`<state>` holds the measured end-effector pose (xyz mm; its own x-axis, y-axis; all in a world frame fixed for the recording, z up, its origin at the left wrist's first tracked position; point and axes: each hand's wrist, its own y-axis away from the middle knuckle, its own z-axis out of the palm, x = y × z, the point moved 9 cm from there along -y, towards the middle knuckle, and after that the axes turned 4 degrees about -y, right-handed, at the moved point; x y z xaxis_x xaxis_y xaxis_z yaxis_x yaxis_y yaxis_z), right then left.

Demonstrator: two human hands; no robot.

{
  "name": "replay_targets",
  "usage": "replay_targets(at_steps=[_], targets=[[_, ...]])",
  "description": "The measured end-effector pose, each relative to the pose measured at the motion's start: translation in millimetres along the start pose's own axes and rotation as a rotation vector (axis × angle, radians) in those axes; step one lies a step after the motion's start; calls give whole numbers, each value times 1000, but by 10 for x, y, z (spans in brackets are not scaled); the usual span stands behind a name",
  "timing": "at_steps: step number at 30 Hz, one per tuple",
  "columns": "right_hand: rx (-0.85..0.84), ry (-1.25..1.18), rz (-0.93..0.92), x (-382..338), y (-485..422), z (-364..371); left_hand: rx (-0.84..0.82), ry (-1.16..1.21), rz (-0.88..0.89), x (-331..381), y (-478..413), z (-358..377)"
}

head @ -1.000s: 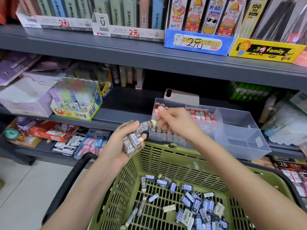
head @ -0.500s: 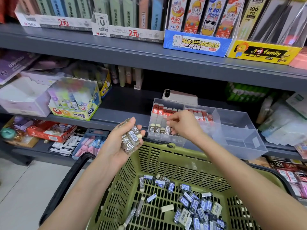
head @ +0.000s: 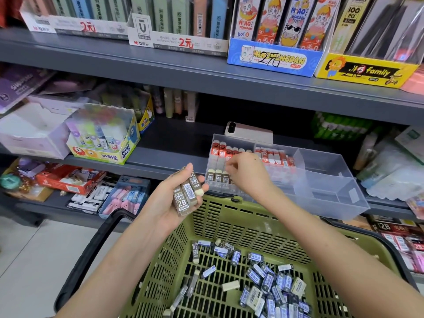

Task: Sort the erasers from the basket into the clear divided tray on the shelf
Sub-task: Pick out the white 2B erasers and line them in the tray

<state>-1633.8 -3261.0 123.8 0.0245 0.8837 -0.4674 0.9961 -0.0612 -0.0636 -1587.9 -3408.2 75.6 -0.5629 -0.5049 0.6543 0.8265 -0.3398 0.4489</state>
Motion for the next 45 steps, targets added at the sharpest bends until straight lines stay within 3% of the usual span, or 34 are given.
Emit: replay_targets(at_steps=[2,4,7,10,13,15,17,21,25,29,36,45], targets=[[-8,-197,-86,-168,96,-84,-24,-36,-9,-8,-2,15],[-191,-477,-145,-388,220,-36,-67,-84,-24,-26,0,51],[-324,-568,-204,-559,348,8,-122,-146,-34,-60,11,107],[-311,-727,-124,-492,360,-27,-157,-173,-38,-86,26,158],[-329,-1167,70,-321,335,-59,-130,-106,-41,-66,9,135],[-336,-1336,186,-157,312,-96,-84,-67,-27,-23,-11,78],[-311,-1233,225,43,272,-154,-63,-60,-8,15,-20,34],[-265,-711,205,358,172,-218,-54,-62,1,28,-27,6],[-239,-338,177,434,89,-291,-59,-66,2,20,-29,14],[-220,-251,96,339,-6,-351,-55,-61,4,26,-29,7],[-393,8,-3,169,-85,-52,-52,-55,6,36,-34,-9],[-189,184,85,178,-121,133,-46,-4,-18,2,-10,15]])
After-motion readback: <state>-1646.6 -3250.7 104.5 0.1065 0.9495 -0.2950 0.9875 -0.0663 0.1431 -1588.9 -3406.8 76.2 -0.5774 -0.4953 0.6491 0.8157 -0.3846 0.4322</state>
